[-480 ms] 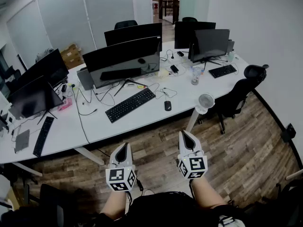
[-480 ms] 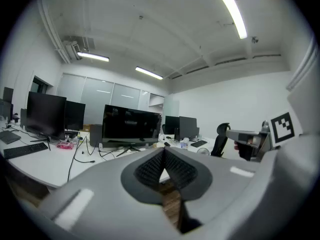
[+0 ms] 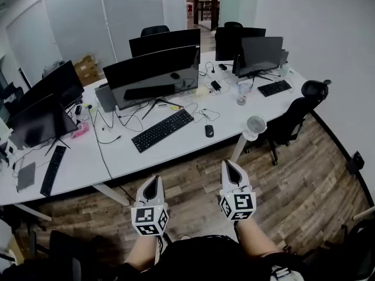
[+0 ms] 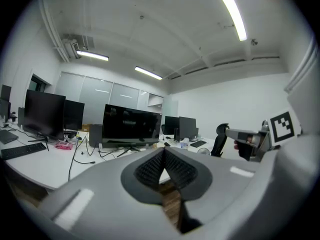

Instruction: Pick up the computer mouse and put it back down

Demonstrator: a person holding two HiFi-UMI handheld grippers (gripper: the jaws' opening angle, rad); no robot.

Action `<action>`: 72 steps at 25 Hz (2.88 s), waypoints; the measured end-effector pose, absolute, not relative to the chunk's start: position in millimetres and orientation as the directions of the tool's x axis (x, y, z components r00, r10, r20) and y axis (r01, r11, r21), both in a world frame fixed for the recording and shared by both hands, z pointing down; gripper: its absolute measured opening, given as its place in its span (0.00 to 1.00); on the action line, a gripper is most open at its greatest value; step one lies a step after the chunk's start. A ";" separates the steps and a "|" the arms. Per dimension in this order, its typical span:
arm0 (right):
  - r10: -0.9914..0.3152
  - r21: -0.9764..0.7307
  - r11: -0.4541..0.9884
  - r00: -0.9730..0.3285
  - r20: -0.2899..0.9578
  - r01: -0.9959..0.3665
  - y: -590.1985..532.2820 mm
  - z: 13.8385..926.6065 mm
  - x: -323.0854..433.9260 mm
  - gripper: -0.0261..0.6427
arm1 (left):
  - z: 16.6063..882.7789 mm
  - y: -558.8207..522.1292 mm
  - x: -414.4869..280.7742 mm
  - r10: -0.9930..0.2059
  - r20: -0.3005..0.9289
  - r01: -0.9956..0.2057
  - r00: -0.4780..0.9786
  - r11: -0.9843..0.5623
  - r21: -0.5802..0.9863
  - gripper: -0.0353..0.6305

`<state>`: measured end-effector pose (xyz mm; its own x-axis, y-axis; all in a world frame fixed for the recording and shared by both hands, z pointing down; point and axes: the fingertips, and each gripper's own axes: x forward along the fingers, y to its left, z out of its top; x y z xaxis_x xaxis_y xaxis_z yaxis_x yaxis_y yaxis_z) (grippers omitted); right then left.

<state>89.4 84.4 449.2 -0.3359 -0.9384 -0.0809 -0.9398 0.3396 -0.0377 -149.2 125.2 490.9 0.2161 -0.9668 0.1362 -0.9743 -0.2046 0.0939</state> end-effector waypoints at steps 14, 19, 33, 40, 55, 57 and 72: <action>-0.956 -0.006 0.283 -0.282 -0.081 -0.959 68.1 454.2 59.2 0.04 | 497.1 94.2 -186.4 -0.960 0.119 -0.964 0.255 -0.244 0.102 0.13; -0.962 -0.011 0.259 -0.257 -0.088 -0.966 40.7 463.9 70.5 0.04 | 505.8 68.9 -182.0 -0.957 0.129 -0.964 0.261 -0.251 0.090 0.13; -0.945 -0.049 0.324 -0.321 -0.057 -0.945 -136.2 476.4 93.1 0.04 | 494.1 -87.9 -145.7 -0.965 0.142 -0.975 0.221 -0.217 0.045 0.13; -0.938 -0.053 0.345 -0.342 -0.053 -0.937 -207.8 474.4 115.4 0.04 | 493.6 -160.3 -116.1 -0.963 0.157 -0.976 0.218 -0.213 0.048 0.13; -0.934 -0.074 0.354 -0.356 0.028 -0.932 -294.2 506.9 134.2 0.04 | 512.6 -241.7 -89.1 -0.956 0.208 -0.978 0.207 -0.201 0.050 0.13; -0.936 -0.077 0.346 -0.350 0.043 -0.935 -300.0 511.7 132.8 0.04 | 509.8 -246.6 -90.1 -0.955 0.209 -0.977 0.212 -0.208 0.043 0.13; -0.892 -0.033 0.301 -0.294 0.343 -0.953 -333.9 630.4 87.8 0.39 | 520.1 -256.6 -140.5 -0.950 0.234 -0.978 0.208 -0.198 0.064 0.13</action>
